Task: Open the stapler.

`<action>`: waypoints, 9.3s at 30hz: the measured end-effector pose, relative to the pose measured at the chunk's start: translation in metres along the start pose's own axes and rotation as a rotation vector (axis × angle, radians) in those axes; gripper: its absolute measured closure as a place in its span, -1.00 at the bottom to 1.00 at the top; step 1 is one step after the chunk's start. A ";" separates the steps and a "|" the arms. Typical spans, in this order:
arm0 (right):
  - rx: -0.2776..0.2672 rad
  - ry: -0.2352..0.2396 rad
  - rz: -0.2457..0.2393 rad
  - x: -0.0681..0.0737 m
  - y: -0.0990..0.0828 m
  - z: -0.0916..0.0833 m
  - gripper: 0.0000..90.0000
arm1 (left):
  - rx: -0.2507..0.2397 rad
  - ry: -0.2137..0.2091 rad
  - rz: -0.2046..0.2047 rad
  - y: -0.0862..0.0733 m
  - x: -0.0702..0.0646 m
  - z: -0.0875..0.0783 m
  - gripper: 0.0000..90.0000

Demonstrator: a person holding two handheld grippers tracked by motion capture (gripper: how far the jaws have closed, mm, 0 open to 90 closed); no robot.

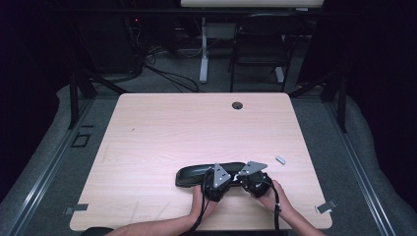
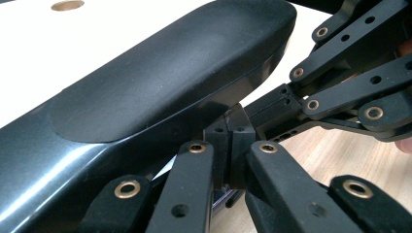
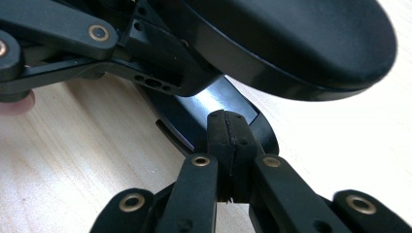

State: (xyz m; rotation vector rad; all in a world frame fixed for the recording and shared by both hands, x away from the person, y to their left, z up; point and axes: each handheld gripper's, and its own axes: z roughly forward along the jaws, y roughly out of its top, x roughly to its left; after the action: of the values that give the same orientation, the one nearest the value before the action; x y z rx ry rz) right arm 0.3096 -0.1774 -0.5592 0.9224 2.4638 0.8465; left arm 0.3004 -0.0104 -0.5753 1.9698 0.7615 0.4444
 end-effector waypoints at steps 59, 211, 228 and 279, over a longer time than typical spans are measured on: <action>-0.022 0.016 0.013 -0.002 -0.004 0.000 1.00 | -0.022 0.021 0.047 0.001 -0.006 0.005 1.00; -0.057 0.012 0.024 -0.008 -0.004 0.005 1.00 | -0.064 -0.049 -0.016 0.007 0.004 0.010 1.00; -0.066 0.007 0.024 -0.009 -0.006 0.005 1.00 | -0.333 0.011 0.021 0.054 0.017 -0.018 1.00; -0.049 0.007 0.035 -0.008 -0.001 0.004 1.00 | -0.268 0.095 -0.035 0.079 0.061 -0.061 1.00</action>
State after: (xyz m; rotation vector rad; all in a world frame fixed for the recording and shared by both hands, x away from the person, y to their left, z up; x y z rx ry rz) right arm 0.3172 -0.1819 -0.5621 0.9489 2.4283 0.9196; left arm 0.3355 0.0413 -0.4767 1.6929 0.7526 0.5913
